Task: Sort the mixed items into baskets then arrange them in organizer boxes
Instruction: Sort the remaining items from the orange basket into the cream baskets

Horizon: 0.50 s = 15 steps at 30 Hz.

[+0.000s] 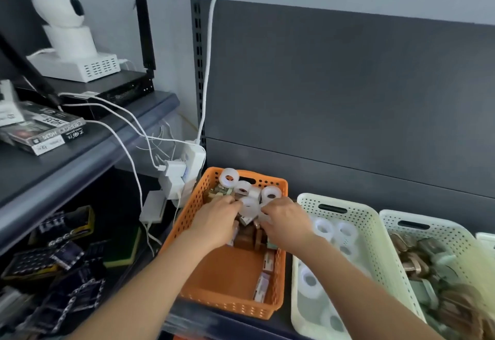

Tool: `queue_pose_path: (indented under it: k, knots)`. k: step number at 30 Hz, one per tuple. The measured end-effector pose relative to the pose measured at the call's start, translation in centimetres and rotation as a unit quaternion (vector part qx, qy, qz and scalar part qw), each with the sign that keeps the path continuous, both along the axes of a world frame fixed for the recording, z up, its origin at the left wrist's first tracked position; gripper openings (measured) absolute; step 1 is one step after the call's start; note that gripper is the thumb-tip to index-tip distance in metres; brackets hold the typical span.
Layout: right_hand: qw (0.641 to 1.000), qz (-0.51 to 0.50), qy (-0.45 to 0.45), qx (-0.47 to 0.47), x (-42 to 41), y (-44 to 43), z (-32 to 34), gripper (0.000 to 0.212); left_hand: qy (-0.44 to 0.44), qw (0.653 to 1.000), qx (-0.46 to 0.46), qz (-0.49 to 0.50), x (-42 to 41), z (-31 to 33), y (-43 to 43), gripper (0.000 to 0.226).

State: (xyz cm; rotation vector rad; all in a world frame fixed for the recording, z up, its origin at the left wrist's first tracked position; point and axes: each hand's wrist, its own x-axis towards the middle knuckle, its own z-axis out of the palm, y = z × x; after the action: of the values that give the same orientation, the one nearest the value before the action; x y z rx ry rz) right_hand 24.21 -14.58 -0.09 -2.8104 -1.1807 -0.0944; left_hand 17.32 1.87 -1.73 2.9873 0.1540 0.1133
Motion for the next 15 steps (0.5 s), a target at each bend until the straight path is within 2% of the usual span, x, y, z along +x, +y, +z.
queue_pose_path:
  k: [3, 7, 13, 15]
  knots:
    - [0.998, -0.025, -0.033, -0.050, 0.5, 1.1, -0.6, 0.015, -0.002, 1.000, -0.006, -0.014, 1.2, -1.0, 0.6, 0.048]
    - [0.998, -0.053, -0.016, -0.040, 1.1, 1.5, -1.0, 0.013, -0.020, 0.999, -0.035, -0.023, 2.7, -2.0, 1.1, 0.043]
    - [0.994, -0.077, 0.013, 0.072, 1.2, 0.8, -1.3, 0.017, -0.049, 0.993, -0.111, 0.004, 3.5, -2.0, 0.9, 0.006]
    - [0.987, -0.081, 0.009, 0.136, 0.8, -0.2, -0.9, 0.016, -0.075, 0.987, -0.145, 0.003, 3.4, -1.6, 0.5, 0.005]
